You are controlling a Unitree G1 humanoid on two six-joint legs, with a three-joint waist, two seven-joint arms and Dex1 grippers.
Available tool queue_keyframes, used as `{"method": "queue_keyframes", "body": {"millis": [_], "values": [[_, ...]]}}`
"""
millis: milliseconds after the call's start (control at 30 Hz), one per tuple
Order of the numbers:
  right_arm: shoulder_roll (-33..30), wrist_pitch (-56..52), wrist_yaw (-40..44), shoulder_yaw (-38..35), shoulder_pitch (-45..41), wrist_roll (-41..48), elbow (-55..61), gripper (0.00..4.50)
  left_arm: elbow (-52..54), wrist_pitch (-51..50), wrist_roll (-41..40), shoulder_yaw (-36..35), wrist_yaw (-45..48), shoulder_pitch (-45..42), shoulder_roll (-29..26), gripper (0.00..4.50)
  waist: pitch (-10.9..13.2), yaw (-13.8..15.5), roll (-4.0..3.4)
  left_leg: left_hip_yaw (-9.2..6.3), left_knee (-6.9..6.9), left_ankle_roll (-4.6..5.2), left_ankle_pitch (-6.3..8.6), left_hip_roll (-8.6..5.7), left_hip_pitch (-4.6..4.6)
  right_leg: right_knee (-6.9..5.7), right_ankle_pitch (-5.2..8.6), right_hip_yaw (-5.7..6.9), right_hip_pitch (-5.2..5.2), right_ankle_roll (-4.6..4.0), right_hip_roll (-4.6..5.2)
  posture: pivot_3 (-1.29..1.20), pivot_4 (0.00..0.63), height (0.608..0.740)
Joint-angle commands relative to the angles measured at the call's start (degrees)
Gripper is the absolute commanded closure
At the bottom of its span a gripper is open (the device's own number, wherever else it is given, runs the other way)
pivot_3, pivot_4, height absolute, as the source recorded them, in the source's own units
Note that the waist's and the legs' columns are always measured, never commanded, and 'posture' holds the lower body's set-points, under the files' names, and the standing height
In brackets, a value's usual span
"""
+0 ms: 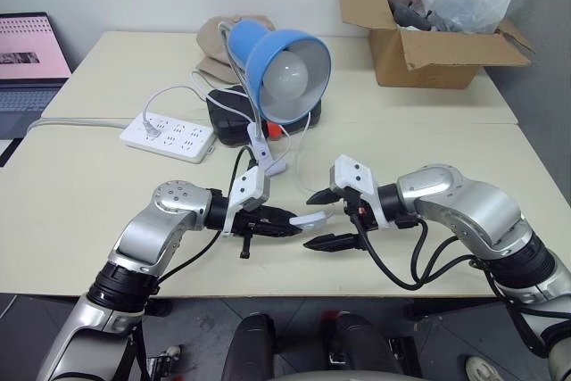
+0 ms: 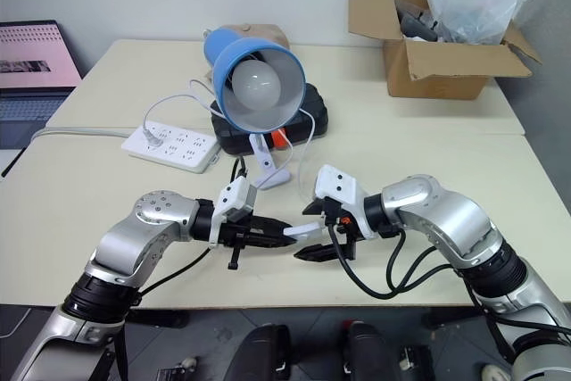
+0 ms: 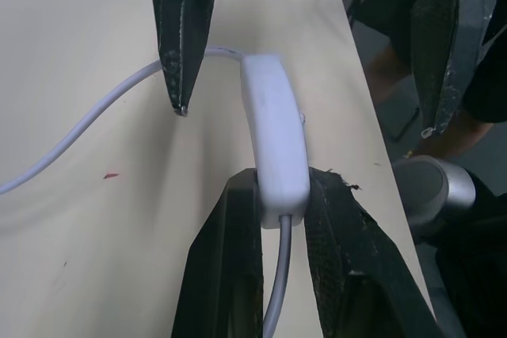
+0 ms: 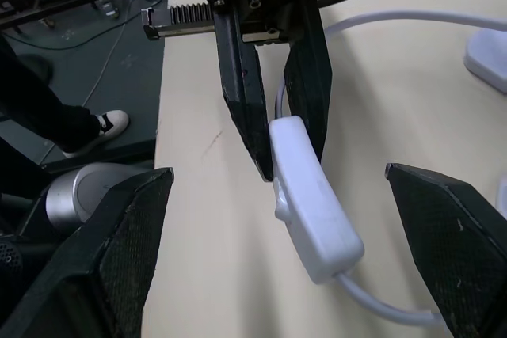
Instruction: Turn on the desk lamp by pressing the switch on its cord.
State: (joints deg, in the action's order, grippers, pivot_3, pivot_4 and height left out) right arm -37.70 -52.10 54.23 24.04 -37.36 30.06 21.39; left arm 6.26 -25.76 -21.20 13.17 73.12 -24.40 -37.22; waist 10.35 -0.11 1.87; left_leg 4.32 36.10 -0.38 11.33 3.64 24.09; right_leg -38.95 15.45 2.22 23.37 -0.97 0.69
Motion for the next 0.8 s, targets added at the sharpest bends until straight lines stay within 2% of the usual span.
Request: {"method": "queue_keyframes", "body": {"millis": [33,67,100,233,533,667,800], "values": [[0.01,0.55,0.88,0.05,-0.78,-1.30,0.31,0.00,0.27,1.92,0.66,-0.22,-0.70,-1.55,0.75,4.08,0.00,0.00,0.00,0.00,0.00,0.00,0.00,0.00,0.00,0.00,0.00,0.00,0.00,0.00,0.00,0.00,0.150,0.740],[0.16,0.64,0.87,0.08,-0.75,-1.60,0.08,0.37,0.02,2.29,0.94,-0.21,-0.86,-1.74,0.93,4.08,0.00,0.00,0.00,0.00,0.00,0.00,0.00,0.00,0.00,0.00,0.00,0.00,0.00,0.00,0.00,0.00,0.150,0.740],[0.31,0.77,0.90,0.15,-0.75,-1.95,-0.17,0.47,-0.19,2.43,1.06,-0.27,-0.98,-1.91,1.17,4.08,0.00,0.00,0.00,0.01,0.00,0.00,0.00,0.00,0.01,0.00,0.00,0.00,0.00,0.00,0.00,0.00,0.150,0.740],[0.42,1.38,1.16,0.50,-0.44,-3.32,-0.39,1.52,0.19,2.33,0.99,-0.28,-1.27,-1.98,1.57,4.08,0.00,0.00,0.00,0.02,0.00,0.00,0.00,0.00,0.01,0.00,0.00,-0.01,0.01,0.00,0.00,0.00,0.150,0.740],[-0.02,5.11,3.33,2.01,-0.52,-7.45,-2.16,3.45,0.17,2.93,1.28,-0.14,-1.74,-2.23,1.97,4.09,0.00,-0.01,0.00,0.05,0.00,0.00,0.00,0.00,0.01,0.00,0.00,-0.03,0.03,0.00,0.00,0.00,0.150,0.740],[-0.14,5.96,4.85,1.81,-0.71,-8.16,-2.74,3.71,-0.15,3.65,1.77,-0.09,-1.73,-2.25,1.99,4.09,0.00,-0.01,0.00,0.06,0.00,0.00,0.00,0.00,0.01,0.00,0.00,-0.03,0.03,0.00,0.00,0.00,0.150,0.740],[0.29,6.51,6.05,1.30,-0.67,-8.58,-3.07,3.79,-0.54,4.24,2.22,-0.22,-1.68,-2.36,2.11,4.09,0.00,-0.01,0.00,0.06,0.00,0.00,0.00,0.00,0.01,0.00,0.00,-0.03,0.03,0.00,0.00,0.00,0.150,0.740]]}}
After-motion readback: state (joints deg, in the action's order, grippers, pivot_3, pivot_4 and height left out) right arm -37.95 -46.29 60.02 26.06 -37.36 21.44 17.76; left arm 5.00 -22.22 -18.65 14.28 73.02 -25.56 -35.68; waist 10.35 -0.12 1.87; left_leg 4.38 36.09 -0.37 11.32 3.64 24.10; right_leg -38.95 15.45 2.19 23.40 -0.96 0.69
